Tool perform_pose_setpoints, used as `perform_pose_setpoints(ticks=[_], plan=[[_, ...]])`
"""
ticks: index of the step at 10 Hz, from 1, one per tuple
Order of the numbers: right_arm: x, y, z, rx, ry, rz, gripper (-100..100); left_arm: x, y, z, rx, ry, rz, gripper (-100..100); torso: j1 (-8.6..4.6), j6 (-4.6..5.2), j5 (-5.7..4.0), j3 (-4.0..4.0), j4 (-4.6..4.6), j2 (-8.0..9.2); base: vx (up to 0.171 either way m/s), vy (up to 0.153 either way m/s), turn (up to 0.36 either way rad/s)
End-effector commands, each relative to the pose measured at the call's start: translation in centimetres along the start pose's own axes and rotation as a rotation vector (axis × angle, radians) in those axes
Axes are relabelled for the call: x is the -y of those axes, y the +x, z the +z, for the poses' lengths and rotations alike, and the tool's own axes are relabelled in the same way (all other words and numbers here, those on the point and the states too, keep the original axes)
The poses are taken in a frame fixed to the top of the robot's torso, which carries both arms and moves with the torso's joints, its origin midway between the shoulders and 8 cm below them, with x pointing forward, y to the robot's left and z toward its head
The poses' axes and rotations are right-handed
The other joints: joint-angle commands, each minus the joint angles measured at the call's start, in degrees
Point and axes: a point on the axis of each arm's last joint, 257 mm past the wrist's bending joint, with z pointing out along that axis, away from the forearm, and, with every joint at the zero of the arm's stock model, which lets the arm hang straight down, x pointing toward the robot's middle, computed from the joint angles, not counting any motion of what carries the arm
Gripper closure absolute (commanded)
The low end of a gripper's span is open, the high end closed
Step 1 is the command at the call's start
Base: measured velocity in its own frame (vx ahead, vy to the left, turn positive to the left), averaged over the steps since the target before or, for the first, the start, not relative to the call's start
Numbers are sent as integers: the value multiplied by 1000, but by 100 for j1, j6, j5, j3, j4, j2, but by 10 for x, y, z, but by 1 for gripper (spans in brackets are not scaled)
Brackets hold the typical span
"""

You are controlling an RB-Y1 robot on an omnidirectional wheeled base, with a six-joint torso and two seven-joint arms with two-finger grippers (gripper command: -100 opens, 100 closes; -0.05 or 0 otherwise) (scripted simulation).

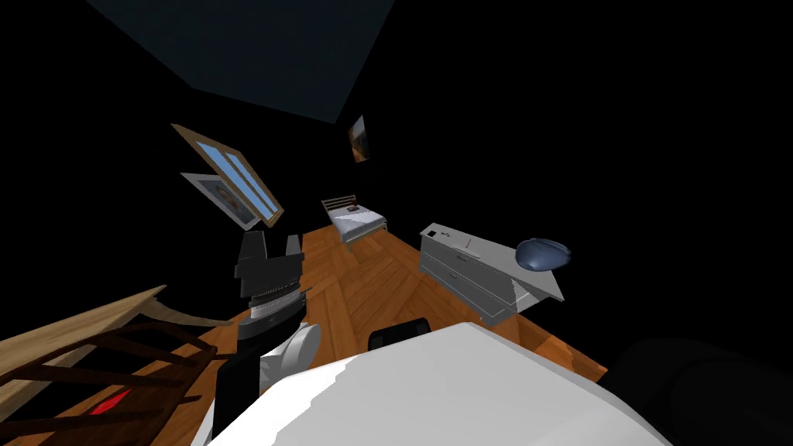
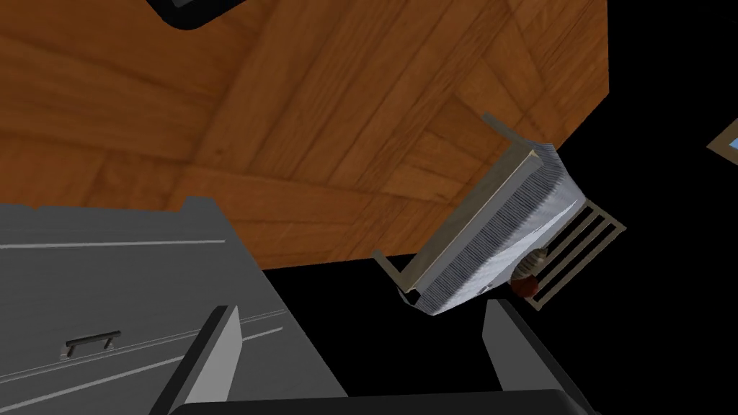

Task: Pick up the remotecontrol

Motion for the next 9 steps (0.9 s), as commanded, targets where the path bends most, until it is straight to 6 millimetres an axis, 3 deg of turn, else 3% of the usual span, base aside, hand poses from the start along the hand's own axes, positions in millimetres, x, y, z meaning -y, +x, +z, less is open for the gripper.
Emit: perform_pose_setpoints(ticks=[1, 2, 3, 4, 6, 7, 9], plan=[[16, 4, -3, -22, 28, -28, -100, 0, 0, 0, 0, 0, 0, 0, 0, 0, 0, 0, 0, 0, 35, 9, 110], [20, 5, -4, -24, 35, -28, -100, 0, 0, 0, 0, 0, 0, 0, -2, 7, -3, 0, 0, 1, 15, 2, -29], [46, 2, -20, -63, 86, -85, -100, 0, 0, 0, 0, 0, 0, 0, -3, 8, -2, 4, 1, 8, 29, 16, 231], [47, 2, -20, -63, 88, -85, -100, 0, 0, 0, 0, 0, 0, 0, -1, 1, -1, 3, 1, 4, 32, -1, 156], [92, -9, -49, -126, 177, -188, -100, 0, 0, 0, 0, 0, 0, 0, -12, 1, -2, -2, -1, -4, 67, -23, 321], [98, -13, -54, -133, 189, -200, -100, 0, 0, 0, 0, 0, 0, 0, -19, -2, -4, -9, -3, -17, 68, -42, 147], [138, -35, -85, -188, 277, -304, -100, 0, 0, 0, 0, 0, 0, 0, -19, 0, -4, -9, -3, -16, 83, -43, 305]])
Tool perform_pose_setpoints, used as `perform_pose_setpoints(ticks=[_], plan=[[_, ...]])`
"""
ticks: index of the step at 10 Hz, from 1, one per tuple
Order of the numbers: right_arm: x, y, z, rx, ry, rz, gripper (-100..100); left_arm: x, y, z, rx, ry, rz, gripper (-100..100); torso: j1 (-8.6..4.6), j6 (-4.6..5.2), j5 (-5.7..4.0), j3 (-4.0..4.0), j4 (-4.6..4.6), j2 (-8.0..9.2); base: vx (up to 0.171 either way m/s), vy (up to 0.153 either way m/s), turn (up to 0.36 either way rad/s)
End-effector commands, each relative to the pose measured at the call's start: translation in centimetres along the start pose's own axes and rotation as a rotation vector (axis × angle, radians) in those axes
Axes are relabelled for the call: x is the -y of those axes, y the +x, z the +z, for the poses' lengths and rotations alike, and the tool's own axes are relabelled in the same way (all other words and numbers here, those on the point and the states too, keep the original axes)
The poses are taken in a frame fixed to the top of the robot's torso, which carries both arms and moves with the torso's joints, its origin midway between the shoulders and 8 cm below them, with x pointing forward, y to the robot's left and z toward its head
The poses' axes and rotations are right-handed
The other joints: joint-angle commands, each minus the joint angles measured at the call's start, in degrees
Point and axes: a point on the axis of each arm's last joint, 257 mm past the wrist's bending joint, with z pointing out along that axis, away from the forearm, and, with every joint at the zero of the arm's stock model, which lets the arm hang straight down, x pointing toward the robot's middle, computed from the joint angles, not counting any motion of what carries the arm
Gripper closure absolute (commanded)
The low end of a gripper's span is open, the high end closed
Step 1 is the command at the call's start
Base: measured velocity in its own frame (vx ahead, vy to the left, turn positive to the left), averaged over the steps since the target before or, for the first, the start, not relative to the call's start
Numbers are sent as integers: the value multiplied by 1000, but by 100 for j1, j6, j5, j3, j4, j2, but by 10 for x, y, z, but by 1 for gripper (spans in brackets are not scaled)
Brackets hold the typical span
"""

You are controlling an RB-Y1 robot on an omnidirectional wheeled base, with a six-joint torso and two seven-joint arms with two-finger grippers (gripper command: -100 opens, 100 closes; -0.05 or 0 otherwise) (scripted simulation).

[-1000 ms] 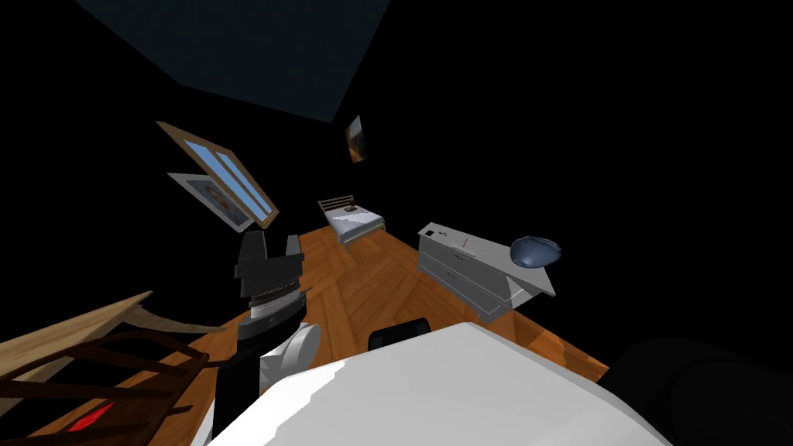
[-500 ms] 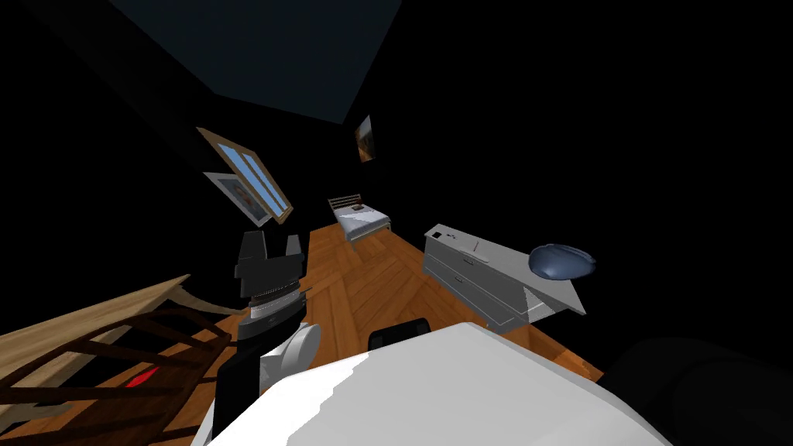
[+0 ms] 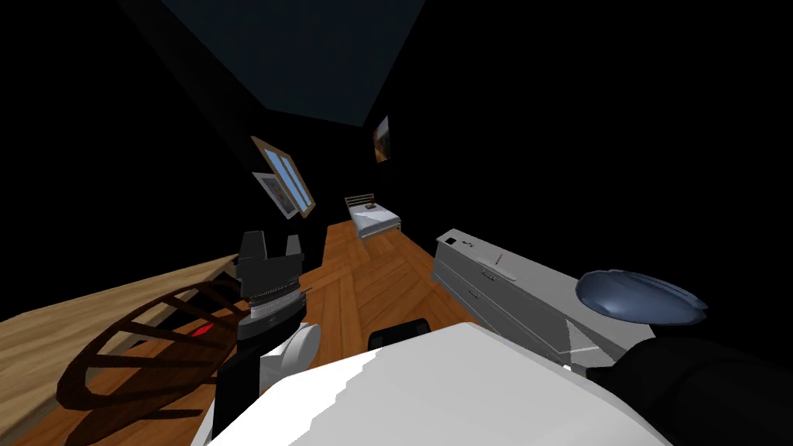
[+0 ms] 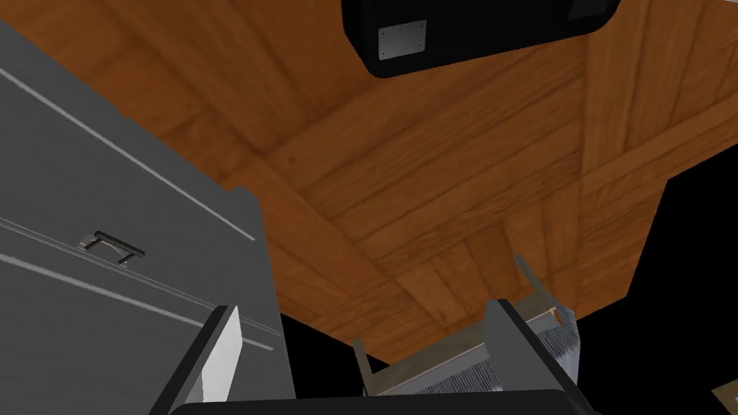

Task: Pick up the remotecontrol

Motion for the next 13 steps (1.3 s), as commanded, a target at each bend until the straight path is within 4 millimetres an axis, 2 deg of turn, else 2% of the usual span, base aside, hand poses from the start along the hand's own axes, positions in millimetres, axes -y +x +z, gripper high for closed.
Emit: perform_pose_setpoints(ticks=[1, 3, 4, 6, 7, 9, 11, 13], plan=[[17, -4, -8, -18, 33, -36, -100, 0, 0, 0, 0, 0, 0, 0, 0, 0, 0, 0, 0, 0, 68, -58, 157], [61, -14, -30, -64, 112, -126, -100, 0, 0, 0, 0, 0, 0, 0, -3, 2, -1, 3, 1, 6, 85, -97, 316], [62, -16, -32, -65, 115, -130, -100, 0, 0, 0, 0, 0, 0, 0, -21, -1, -3, -2, -1, -4, 73, -107, 143], [98, -28, -54, -103, 183, -209, -100, 0, 0, 0, 0, 0, 0, 0, -12, 3, -4, 0, 0, 0, 88, -118, 289], [98, -28, -54, -103, 183, -209, -100, 0, 0, 0, 0, 0, 0, 0, -24, 0, -5, -3, -1, -5, 58, -109, 143], [123, -38, -71, -136, 236, -269, -100, 0, 0, 0, 0, 0, 0, 0, -10, 5, -4, 2, 0, 3, 86, -135, 255], [139, -41, -81, -163, 268, -308, -100, 0, 0, 0, 0, 0, 0, 0, -57, 5, -14, -7, -3, -10, 84, -256, 261], [143, -36, -83, -184, 276, -325, -100, 0, 0, 0, 0, 0, 0, 0, -69, 7, -19, -6, -2, -9, 64, -251, 215]])
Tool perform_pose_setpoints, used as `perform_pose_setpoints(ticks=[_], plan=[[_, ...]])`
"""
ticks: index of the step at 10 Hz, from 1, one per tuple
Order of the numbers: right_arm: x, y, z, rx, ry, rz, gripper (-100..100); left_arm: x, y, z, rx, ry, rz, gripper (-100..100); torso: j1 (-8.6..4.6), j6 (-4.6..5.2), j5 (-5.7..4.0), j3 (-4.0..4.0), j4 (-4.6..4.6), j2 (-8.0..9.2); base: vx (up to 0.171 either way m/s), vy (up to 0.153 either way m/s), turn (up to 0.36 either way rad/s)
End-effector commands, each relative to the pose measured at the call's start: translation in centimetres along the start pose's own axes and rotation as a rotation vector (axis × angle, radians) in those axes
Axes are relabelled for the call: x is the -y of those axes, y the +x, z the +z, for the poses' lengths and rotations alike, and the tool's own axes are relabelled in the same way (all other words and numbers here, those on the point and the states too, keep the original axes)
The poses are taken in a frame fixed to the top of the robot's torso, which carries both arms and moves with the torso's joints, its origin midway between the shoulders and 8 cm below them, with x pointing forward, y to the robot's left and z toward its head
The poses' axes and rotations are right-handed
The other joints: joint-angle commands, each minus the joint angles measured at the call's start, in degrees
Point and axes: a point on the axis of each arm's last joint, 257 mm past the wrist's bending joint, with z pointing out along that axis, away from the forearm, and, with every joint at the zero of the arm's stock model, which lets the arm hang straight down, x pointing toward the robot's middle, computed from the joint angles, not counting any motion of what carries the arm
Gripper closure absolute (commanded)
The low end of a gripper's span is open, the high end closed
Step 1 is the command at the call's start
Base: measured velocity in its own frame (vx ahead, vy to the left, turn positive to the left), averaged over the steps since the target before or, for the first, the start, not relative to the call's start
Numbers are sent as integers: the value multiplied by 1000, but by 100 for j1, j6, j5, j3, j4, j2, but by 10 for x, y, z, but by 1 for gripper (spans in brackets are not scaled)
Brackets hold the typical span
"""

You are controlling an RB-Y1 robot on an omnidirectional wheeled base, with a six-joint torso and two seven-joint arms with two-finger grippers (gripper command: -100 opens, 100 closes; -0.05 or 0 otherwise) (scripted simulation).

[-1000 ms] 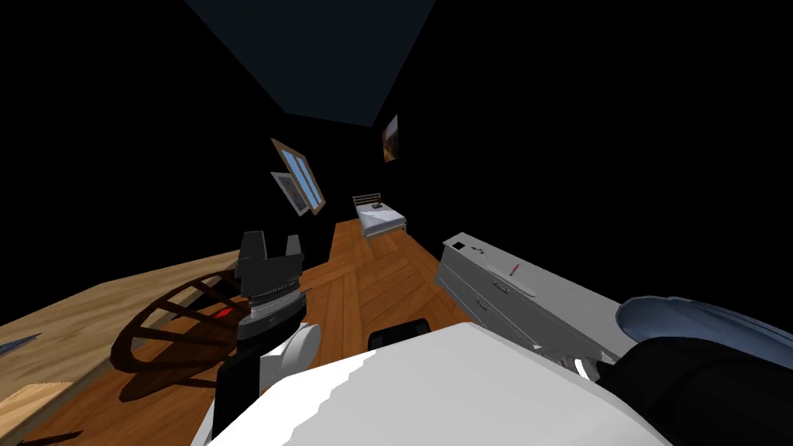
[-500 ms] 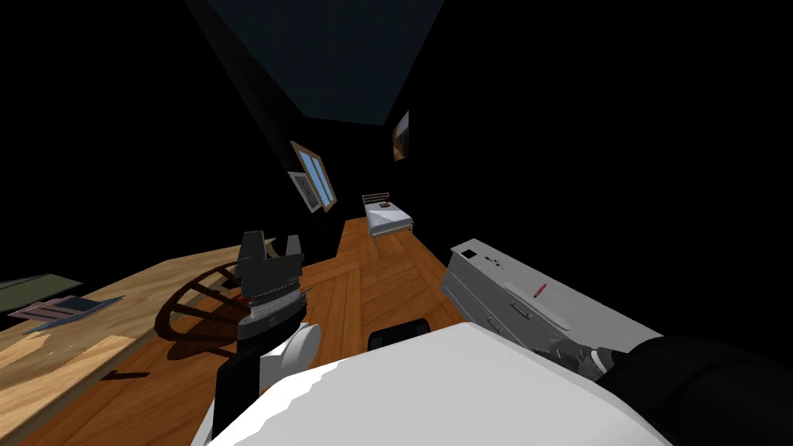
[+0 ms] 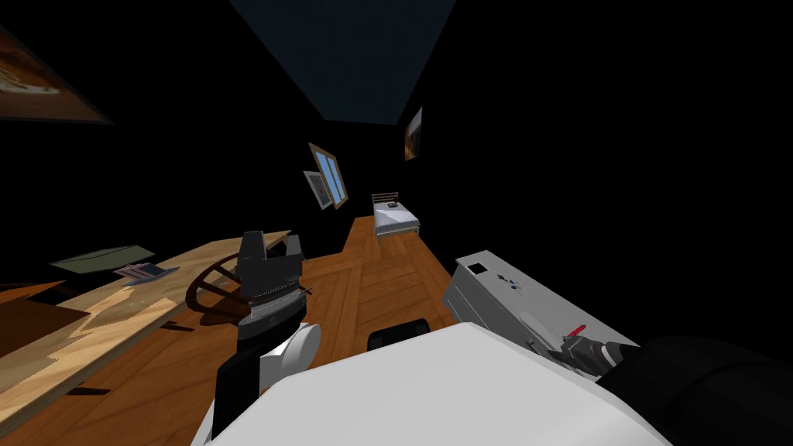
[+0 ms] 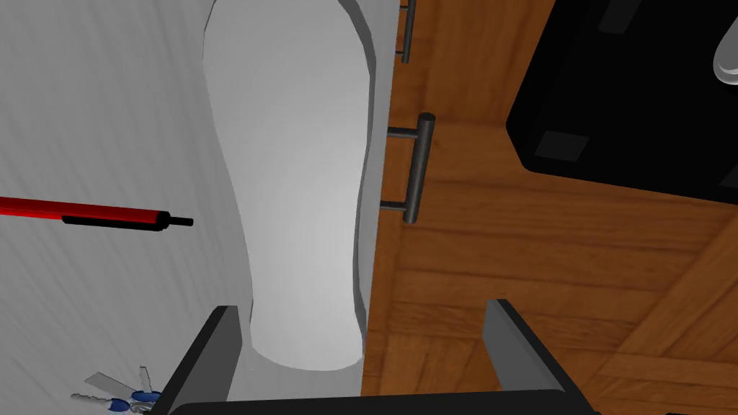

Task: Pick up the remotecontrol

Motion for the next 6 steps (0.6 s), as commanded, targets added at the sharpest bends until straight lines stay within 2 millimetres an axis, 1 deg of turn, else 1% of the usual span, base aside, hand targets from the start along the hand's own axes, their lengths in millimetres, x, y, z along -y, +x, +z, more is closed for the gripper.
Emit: perform_pose_setpoints(ticks=[1, 2, 3, 4, 6], plan=[[-8, 9, 4, -17, -14, -7, -100, 0, 0, 0, 0, 0, 0, 0, 0, 0, 0, 0, 0, 0, 20, -196, 159], [-6, 5, 2, -10, -8, -5, -100, 0, 0, 0, 0, 0, 0, 0, 16, 2, 3, 5, 2, 9, 8, -86, 39], [-7, 6, 2, -11, -8, -5, 0, 0, 0, 0, 0, 0, 0, 0, 55, 6, 11, 9, 4, 15, 3, -18, -1], [-7, 11, 8, -11, 1, 23, -100, 0, 0, 0, 0, 0, 0, 0, 83, 6, 19, 11, 4, 19, -45, -12, 193], [-9, 19, 15, -12, 12, 60, -100, 0, 0, 0, 0, 0, 0, 0, 91, 3, 22, 27, 10, 46, -94, -17, 238]])
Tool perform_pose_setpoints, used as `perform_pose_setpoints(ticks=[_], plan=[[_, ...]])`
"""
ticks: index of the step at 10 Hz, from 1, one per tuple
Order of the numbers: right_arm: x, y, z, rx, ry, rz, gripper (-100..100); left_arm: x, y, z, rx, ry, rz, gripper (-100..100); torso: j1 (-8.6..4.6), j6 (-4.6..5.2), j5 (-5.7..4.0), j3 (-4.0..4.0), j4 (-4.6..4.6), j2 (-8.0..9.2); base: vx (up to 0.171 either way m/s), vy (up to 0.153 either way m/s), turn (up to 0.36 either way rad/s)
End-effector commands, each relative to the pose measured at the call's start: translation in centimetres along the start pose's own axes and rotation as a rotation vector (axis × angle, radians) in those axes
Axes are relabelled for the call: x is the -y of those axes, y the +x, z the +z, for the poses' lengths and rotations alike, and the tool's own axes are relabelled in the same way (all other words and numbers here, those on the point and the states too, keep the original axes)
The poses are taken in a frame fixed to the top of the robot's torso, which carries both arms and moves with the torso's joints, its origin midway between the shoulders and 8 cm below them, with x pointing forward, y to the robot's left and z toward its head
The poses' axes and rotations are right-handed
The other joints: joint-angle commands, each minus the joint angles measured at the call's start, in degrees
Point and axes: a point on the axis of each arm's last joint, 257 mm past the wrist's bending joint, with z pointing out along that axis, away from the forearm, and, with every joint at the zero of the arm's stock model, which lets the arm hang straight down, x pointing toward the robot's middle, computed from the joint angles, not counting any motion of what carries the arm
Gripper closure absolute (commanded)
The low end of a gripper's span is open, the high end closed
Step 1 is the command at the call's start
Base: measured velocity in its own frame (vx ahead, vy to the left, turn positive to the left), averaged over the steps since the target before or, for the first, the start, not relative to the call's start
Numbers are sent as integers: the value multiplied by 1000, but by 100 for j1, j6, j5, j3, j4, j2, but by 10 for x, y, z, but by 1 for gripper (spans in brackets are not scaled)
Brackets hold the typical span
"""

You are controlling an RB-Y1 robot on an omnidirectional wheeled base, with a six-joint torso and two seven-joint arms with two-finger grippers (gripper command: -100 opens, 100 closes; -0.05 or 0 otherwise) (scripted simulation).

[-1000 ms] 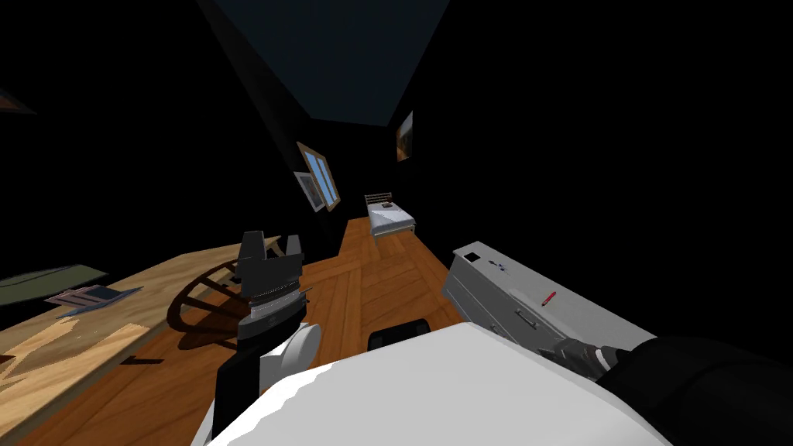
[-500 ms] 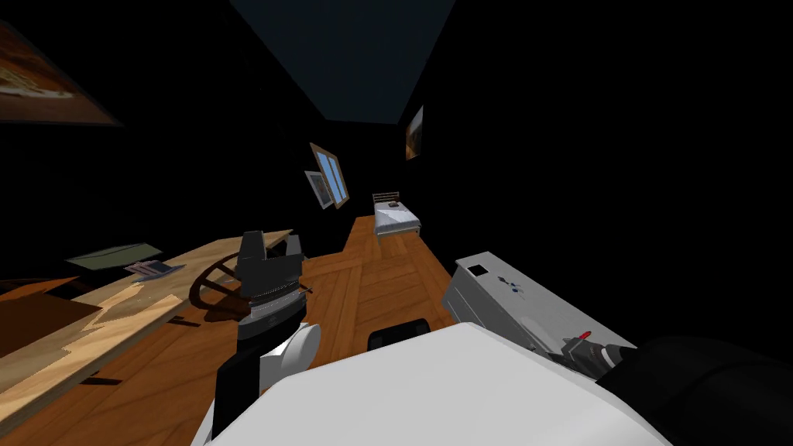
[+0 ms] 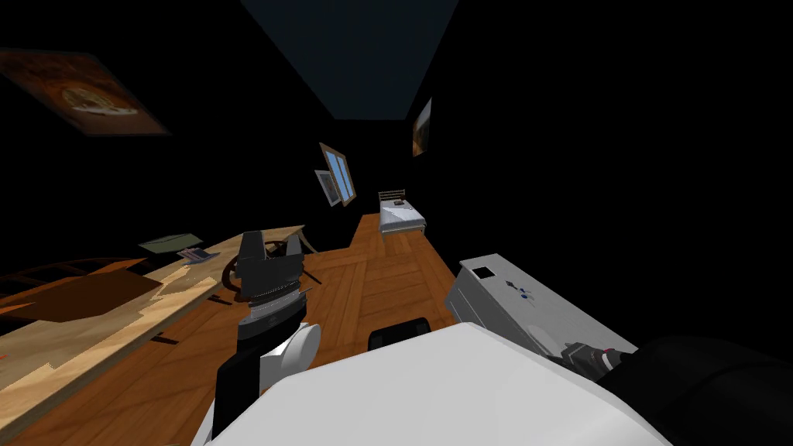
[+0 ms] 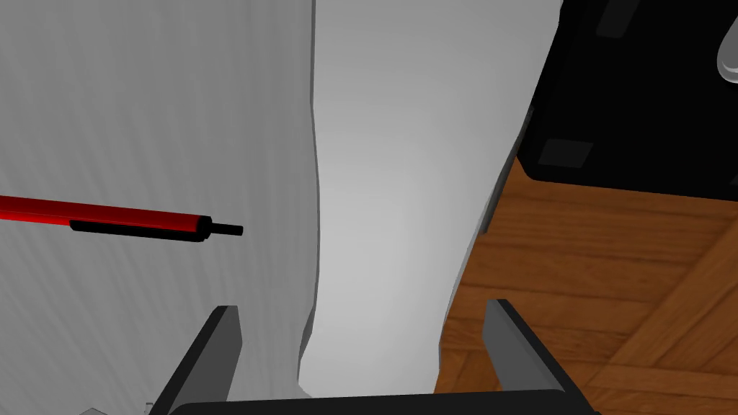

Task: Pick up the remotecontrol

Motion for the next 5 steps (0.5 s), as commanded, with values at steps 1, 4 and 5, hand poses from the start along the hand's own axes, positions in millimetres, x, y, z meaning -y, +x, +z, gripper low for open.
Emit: perform_pose_setpoints(ticks=[1, 4, 5], plan=[[-3, 7, 6, -2, 8, 31, -100, 0, 0, 0, 0, 0, 0, 0, 0, 0, 0, 0, 0, 0, -91, 3, 205], [-2, 3, 4, 0, 2, 21, 100, 0, 0, 0, 0, 0, 0, 0, 2, 4, 4, -13, -5, -24, -14, 1, 9], [-2, 3, 4, 0, 3, 23, 100, 0, 0, 0, 0, 0, 0, 0, 3, 1, 4, -16, -7, -29, 0, 0, 0]])
